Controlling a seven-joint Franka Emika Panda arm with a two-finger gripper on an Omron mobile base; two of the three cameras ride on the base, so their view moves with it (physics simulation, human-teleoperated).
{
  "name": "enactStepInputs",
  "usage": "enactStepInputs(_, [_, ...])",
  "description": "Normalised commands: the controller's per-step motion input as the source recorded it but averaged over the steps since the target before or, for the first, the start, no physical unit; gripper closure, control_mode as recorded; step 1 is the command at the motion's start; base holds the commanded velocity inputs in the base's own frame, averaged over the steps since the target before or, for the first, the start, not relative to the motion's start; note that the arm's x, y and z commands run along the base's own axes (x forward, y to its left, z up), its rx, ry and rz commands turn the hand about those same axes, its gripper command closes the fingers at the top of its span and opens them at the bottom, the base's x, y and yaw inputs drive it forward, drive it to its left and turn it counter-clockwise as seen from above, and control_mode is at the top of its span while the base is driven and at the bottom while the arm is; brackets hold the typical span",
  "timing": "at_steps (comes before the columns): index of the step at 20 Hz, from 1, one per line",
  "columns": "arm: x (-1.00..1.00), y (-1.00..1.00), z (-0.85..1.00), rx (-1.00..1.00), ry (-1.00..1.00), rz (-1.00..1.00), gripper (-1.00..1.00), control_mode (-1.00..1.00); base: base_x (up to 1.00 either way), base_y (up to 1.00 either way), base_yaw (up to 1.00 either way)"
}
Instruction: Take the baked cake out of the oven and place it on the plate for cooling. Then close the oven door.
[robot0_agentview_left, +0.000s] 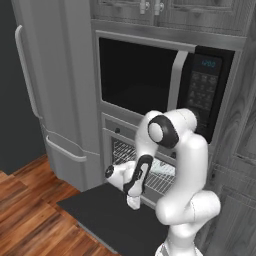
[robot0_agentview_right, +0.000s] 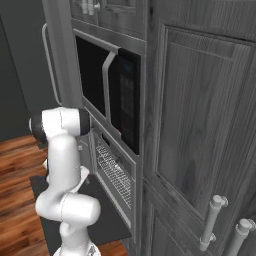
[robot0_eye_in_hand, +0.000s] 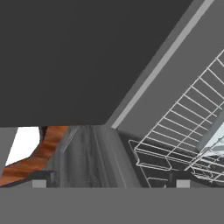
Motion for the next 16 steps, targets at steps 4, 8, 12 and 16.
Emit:
enactStepInputs(4, [1.00,-0.22,-0.35,-0.30,0.41,0.00,-1.00,-1.00,0.00,0.00,0.00])
enactStepInputs(8, [1.00,-0.14,-0.29,-0.30,0.58,0.00,-1.00,-1.00,0.00,0.00,0.00])
enactStepInputs(12, [0.82,-0.01,-0.80,-0.36,0.62,0.06,-1.00,-1.00,0.00,0.00,0.00])
enactStepInputs(16, [0.42,-0.25,-0.72,-0.21,0.35,0.20,-1.00,-1.00,0.00,0.00,0.00])
